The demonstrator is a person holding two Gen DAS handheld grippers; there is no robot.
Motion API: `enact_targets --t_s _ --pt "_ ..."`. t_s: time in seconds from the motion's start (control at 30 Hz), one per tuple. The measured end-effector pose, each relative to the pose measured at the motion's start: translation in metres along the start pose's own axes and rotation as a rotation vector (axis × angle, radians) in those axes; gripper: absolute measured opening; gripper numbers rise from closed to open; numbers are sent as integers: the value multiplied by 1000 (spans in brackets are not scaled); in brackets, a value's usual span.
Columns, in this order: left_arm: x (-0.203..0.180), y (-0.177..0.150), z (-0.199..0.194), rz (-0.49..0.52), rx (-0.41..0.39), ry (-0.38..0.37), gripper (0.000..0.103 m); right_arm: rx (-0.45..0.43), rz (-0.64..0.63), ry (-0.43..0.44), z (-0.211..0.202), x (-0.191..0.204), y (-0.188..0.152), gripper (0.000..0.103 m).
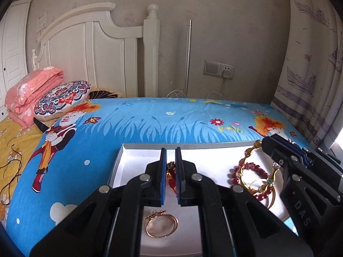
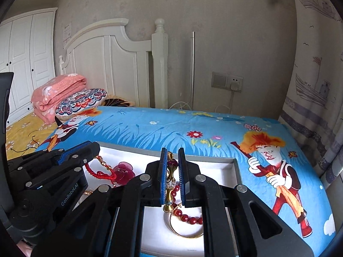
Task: Organize jewelry
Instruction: 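Open both tools to release the two bracelets in the tray, then move the right tool to the pink-knot jade pendant while the left tool approaches the green pendant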
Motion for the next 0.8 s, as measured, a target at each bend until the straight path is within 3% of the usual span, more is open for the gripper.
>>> enact_targets --t_s 0.03,0.1,0.17,0.23,0.33,0.47,0.8 --pt "3 0 6 -11 12 11 9 17 3 2 6 -2 0 12" --pt "10 -3 16 -28 40 26 22 51 6 8 15 -5 -1 15" --pt "16 -6 19 -45 45 35 50 55 14 12 15 -8 -3 33" --pt "20 -9 17 -51 36 40 53 47 17 19 12 -9 -6 46" --pt "22 -13 9 -52 34 43 54 42 14 17 2 -11 -10 46" --pt "29 -22 -17 -86 7 72 83 21 5 24 -25 -13 -23 46" --pt "40 -94 -82 -120 -33 70 96 32 -10 13 -77 -16 -103 46"
Point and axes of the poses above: each gripper's, at about its wrist camera, not at the fingertips, and z roughly the way its jaws point, x to its left, y to its top, the point moved 2 cm from there along z, roughly the way its jaws point, and after that the axes turned 9 degrees about x, right-handed, at the moved point
